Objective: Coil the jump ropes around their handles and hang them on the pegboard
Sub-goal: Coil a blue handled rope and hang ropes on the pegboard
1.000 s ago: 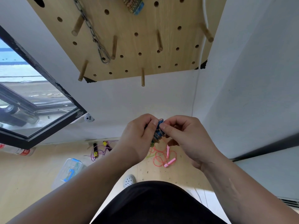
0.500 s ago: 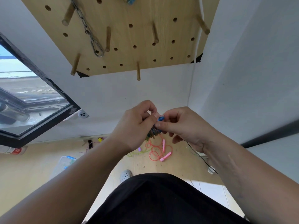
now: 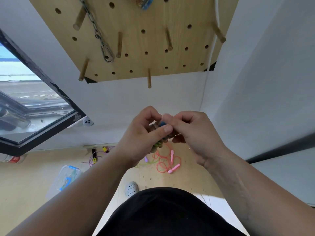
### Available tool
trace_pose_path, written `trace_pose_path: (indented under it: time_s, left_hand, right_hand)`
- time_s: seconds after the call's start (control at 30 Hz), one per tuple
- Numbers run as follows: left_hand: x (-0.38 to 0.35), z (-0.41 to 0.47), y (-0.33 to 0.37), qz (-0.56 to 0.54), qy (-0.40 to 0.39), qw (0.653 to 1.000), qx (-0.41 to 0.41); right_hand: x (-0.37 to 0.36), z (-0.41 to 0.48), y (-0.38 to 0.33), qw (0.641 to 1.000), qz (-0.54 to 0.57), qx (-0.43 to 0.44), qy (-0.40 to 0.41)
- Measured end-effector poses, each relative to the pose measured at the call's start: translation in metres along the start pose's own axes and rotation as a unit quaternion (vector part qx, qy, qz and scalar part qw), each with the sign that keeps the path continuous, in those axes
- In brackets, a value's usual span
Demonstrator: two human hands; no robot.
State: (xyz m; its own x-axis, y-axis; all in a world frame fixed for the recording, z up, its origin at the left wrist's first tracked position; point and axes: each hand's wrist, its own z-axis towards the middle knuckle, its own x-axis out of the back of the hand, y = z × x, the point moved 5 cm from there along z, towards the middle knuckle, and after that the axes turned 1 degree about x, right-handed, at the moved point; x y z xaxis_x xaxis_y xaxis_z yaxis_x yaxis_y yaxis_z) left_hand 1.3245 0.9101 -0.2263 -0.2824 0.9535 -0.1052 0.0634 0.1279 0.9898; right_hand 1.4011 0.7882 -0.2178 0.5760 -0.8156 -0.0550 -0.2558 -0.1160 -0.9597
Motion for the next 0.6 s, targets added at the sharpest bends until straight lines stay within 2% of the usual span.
trace_pose_path:
  time_s: [0.13,0.23,0.43,0.6]
  left_hand:
    - [0.014,0.000,-0.004,-0.100,0.073,0.992,0.022]
    - [0.019,-0.001,-0.008,-0.152,0.104,0.982,0.047]
    - [0.025,-0.006,-0.010,-0.139,0.118,0.982,0.042]
    - [0.039,-0.004,-0.007,-0.130,0.157,0.979,0.017]
  right_hand:
    - [-0.001,-0.002,0.000,0.995,0.091,-0.033,-0.039]
    - [-0.003,0.002,0.005,0.997,0.056,-0.037,-0.026]
    - [-0.021,0.013,0.004,0.996,0.034,-0.044,-0.063]
    - [-0.045,0.027,-0.005,0.998,0.041,-0.018,-0.044]
